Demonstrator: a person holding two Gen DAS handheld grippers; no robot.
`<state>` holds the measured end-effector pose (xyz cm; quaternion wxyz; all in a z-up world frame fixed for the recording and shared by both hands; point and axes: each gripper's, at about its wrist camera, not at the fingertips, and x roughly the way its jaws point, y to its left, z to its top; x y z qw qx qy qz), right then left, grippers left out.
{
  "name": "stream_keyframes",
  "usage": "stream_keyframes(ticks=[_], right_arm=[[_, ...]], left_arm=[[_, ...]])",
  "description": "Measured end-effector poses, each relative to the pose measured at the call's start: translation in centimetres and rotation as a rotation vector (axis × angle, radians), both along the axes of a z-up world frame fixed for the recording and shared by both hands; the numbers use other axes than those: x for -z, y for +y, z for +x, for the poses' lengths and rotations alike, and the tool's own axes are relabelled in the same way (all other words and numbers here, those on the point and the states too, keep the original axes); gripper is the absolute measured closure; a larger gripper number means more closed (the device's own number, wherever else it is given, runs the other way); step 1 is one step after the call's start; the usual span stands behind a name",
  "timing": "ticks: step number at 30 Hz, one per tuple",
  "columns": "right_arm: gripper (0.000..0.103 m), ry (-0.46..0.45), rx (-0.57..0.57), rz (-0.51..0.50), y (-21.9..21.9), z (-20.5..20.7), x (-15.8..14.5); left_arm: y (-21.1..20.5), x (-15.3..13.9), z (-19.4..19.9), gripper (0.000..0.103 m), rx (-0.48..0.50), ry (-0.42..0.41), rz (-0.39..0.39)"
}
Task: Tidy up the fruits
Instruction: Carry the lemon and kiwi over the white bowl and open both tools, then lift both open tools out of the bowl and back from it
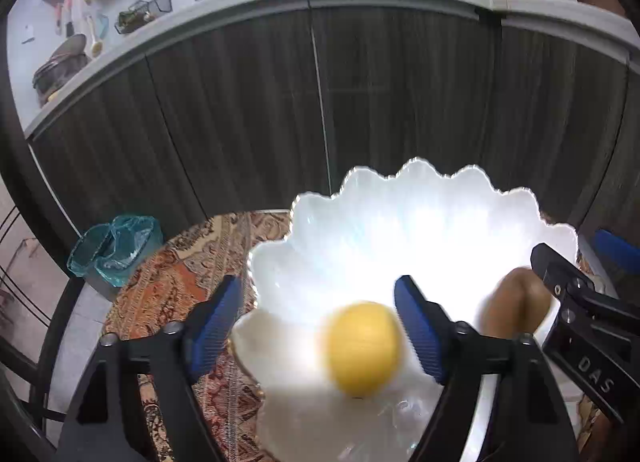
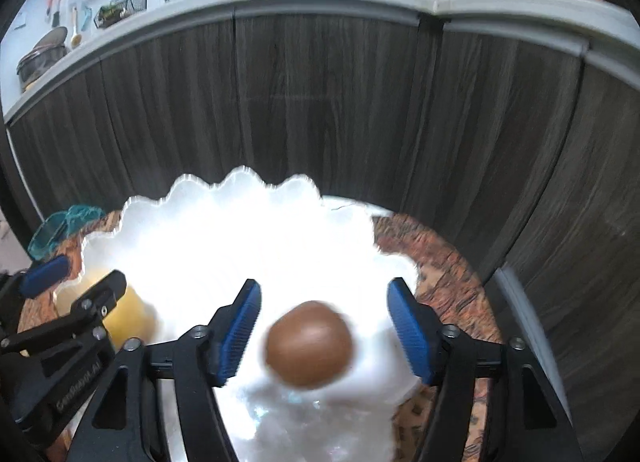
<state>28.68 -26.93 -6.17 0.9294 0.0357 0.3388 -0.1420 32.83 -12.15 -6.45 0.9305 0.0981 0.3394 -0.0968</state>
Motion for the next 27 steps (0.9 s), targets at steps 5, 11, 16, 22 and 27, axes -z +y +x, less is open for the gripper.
stream_keyframes(ticks=[5, 11, 16, 22, 27], right_arm=[[0.012, -0.055, 0.036, -0.007, -0.2, -1.3, -1.4], [0.012, -0.101, 0.046, 0.007, 0.0, -3.1, -3.6], [0.009, -0.140, 0.057, -0.020, 0.9, -5.4, -5.6], [0.008, -0.188, 0.062, -0.035, 2.0, -8.8, -7.7], [0.008, -0.214, 0.065, -0.026, 2.4, -11.4, -8.9]], left_arm=[[0.1, -1.1, -1.3, 0.015, -0.018, -0.043, 0.022], [1.2, -3.1, -2.8, 0.011, -0.031, -0.064, 0.005], [2.4, -4.9, -5.5, 0.007, -0.041, -0.101, -0.004], [3.6, -6.8, -8.7, 0.007, -0.036, -0.123, -0.040], [4.2, -7.9, -11.6, 0.007, -0.007, -0.170, -0.054]])
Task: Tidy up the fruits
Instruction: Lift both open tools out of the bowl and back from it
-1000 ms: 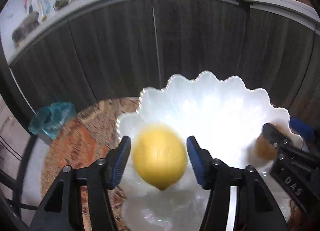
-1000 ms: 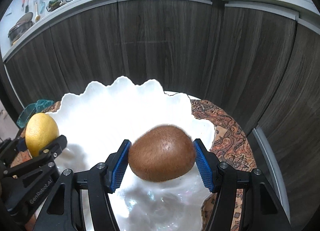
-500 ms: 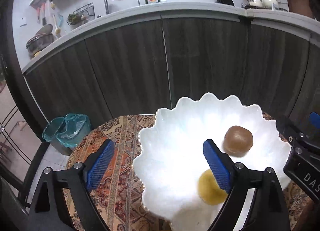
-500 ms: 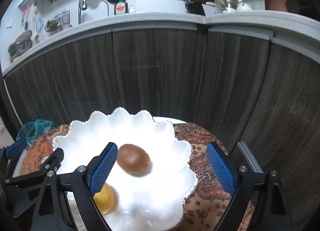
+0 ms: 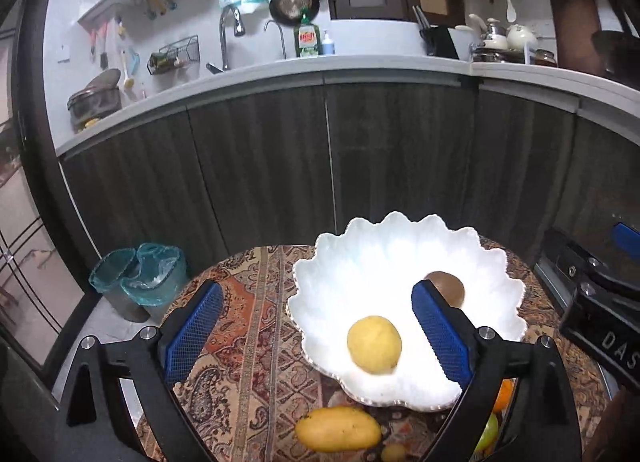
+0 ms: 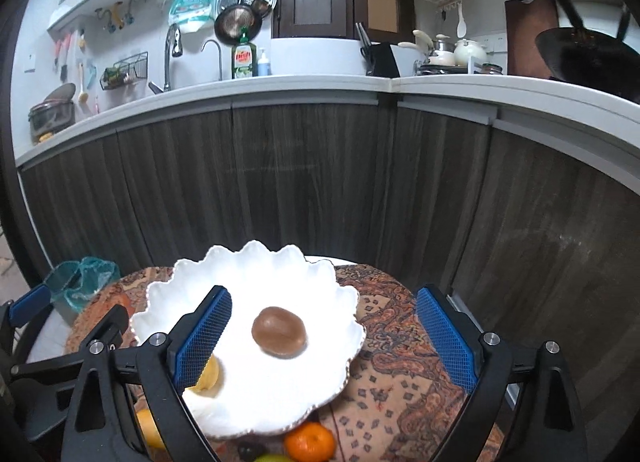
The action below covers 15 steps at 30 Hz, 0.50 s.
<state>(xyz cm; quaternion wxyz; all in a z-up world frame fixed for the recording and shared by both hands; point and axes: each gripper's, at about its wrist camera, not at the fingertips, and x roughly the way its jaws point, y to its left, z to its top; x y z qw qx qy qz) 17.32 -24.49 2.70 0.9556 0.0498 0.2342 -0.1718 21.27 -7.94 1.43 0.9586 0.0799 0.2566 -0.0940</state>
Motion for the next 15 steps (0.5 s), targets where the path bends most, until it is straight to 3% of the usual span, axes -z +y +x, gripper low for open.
stream_keyframes(ticks=[15], right_arm=[[0.008, -0.019, 0.009, 0.015, 1.2, -5.4, -0.2]], left_arm=[[1.4, 1.0, -5.3, 0.007, 0.029, 0.015, -0.020]])
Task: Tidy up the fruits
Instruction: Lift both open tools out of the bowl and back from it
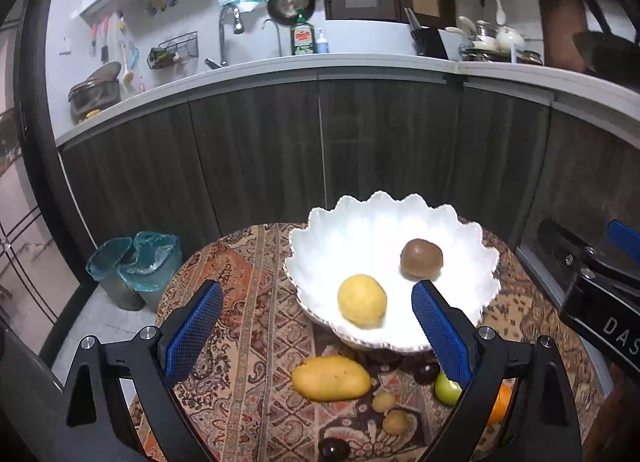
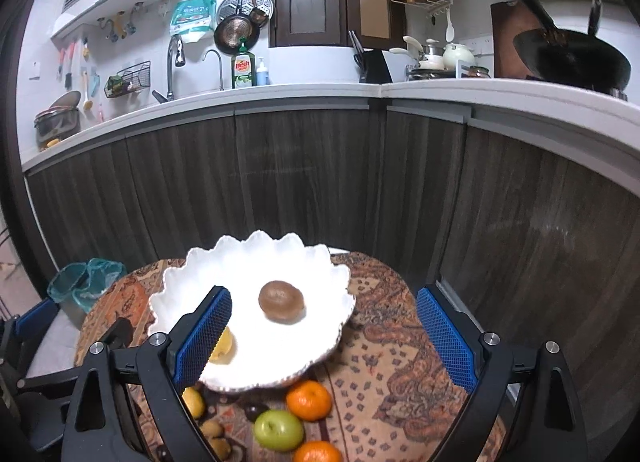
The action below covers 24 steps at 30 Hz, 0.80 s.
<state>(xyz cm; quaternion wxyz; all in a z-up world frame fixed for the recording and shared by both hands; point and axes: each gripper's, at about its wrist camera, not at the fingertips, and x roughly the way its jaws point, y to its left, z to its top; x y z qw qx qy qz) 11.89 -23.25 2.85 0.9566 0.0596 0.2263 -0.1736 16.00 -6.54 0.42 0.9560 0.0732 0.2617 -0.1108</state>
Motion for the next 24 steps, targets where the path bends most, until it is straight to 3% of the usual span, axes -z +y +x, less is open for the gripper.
stream_keyframes(ticks=[9, 24], right_arm=[[0.008, 0.023, -0.001, 0.052, 0.2, -2.0, 2.5], [0.008, 0.114, 0.015, -0.011, 1.0, -3.6, 6.5]], left_arm=[[0.3, 2.1, -1.8, 0.007, 0.015, 0.015, -0.005], [1.1, 6.4, -3.0, 0.007, -0.013, 0.102, 0.011]])
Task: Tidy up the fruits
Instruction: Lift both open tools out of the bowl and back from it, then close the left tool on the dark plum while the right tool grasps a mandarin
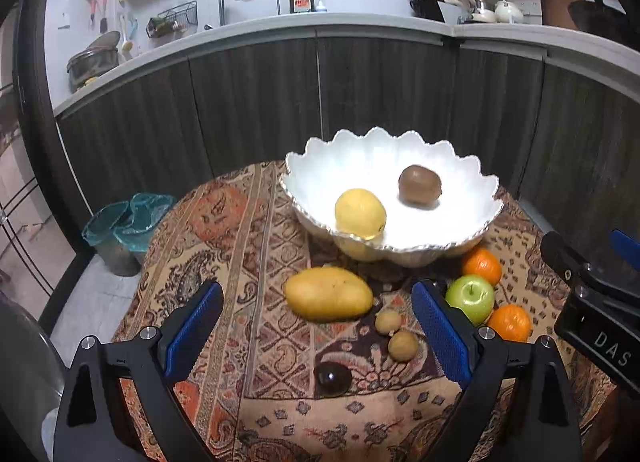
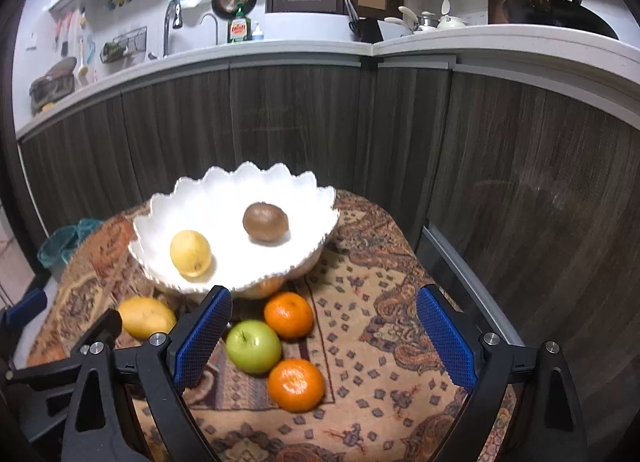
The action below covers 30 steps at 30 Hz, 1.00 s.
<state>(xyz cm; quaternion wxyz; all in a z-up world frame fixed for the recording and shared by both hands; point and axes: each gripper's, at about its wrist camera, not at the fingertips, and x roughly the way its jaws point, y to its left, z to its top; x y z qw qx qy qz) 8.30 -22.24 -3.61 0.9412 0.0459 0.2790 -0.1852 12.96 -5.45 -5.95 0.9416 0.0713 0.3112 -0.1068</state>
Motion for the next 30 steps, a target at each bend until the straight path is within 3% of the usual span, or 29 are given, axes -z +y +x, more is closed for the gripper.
stream_keyframes(ticks=[25, 30], right_arm=[[0.010, 0.168, -0.056, 0.079, 0.8, 0.7, 7.4], [0.013, 0.190, -0.054, 0.080, 0.8, 1.0, 7.9]], left_arm=[[0.9, 5.4, 0.8, 0.008, -0.015, 0.158, 0.048], [0.8, 6.2, 1.2, 0.016, -0.007, 0.195, 0.046]])
